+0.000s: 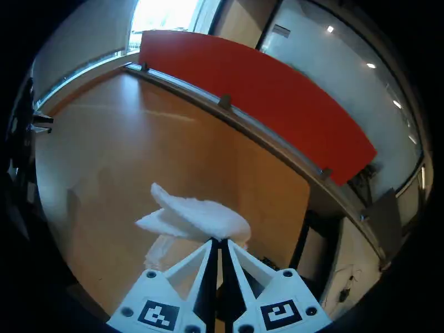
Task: Fold towel
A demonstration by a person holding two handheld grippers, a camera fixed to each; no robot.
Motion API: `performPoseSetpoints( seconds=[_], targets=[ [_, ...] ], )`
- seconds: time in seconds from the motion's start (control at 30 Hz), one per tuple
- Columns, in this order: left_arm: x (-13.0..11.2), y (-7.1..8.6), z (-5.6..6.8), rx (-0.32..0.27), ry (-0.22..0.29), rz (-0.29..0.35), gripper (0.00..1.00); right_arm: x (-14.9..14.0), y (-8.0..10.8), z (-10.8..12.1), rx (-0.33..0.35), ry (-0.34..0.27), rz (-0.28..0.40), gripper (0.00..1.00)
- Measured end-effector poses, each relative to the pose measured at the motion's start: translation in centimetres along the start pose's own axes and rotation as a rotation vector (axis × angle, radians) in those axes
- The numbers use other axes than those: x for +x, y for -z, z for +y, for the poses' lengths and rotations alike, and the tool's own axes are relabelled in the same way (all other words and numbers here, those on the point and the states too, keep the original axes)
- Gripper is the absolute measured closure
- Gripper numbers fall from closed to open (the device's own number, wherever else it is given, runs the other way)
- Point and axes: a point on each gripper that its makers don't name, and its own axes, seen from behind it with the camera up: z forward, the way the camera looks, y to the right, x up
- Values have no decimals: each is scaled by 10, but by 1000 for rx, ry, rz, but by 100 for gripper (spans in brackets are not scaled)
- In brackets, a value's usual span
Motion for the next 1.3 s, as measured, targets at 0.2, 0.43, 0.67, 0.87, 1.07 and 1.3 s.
performPoseSetpoints(
  seconds=[0.2,0.43,0.67,0.87,1.07,1.3],
  targets=[
    [-4,1,2,-7,-10,-9,7,-47,-2,-8,-12,-45,-44,96],
    [-6,3,2,-8,-26,-15,6,-89,-12,-20,-20,-115,-71,96],
    [-7,7,0,-2,-35,-19,6,-125,-27,-28,-28,-177,-100,96],
    [-10,11,-2,7,-44,-22,6,-147,-41,-32,-37,-224,-120,96],
    [-13,14,-3,15,-38,-26,7,-161,-53,-34,-48,-257,-139,96],
    [-18,18,-5,25,-37,-29,6,-172,-65,-35,-61,-271,-167,95]
  ],
)
